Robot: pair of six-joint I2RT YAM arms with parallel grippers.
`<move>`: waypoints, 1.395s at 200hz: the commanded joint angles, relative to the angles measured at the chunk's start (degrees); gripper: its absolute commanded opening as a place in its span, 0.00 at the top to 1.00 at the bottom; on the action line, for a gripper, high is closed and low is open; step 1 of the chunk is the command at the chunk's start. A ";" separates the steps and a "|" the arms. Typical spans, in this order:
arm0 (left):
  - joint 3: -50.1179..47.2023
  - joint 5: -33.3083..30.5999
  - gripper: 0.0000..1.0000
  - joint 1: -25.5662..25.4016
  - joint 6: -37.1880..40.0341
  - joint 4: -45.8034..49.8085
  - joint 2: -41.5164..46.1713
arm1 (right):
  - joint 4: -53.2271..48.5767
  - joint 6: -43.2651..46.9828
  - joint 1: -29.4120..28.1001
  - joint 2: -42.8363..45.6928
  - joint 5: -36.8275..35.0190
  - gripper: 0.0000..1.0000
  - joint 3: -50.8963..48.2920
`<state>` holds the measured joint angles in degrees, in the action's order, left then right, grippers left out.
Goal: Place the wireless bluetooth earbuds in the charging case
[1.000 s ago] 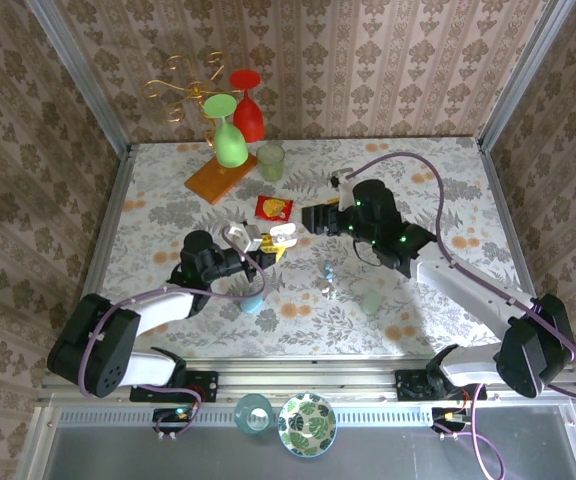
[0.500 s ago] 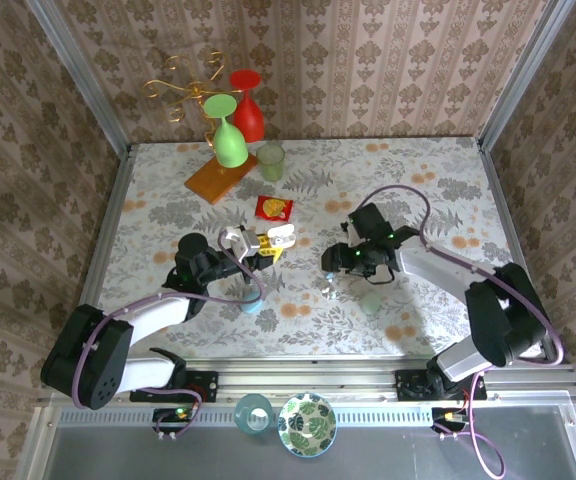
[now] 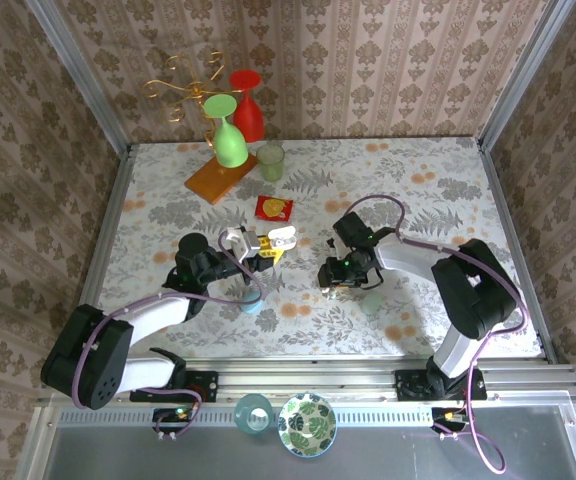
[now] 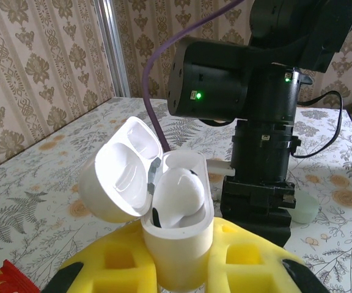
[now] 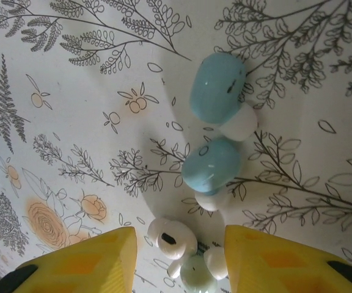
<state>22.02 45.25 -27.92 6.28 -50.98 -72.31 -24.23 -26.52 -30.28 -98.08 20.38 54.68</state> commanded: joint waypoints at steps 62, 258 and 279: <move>1.18 0.63 1.00 0.41 1.35 -0.43 -0.96 | 0.56 3.25 -0.22 -1.50 6.34 0.61 0.11; 0.74 -0.10 1.00 0.39 1.35 0.48 0.50 | 0.51 6.22 -1.84 -2.63 4.36 0.80 -1.60; 0.66 -0.17 1.00 0.41 1.32 0.54 0.51 | 0.43 6.32 -2.08 -1.83 3.47 0.81 -1.27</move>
<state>22.02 45.01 -27.92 6.28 -50.11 -72.75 -22.65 -21.10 -31.81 -100.14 25.89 53.82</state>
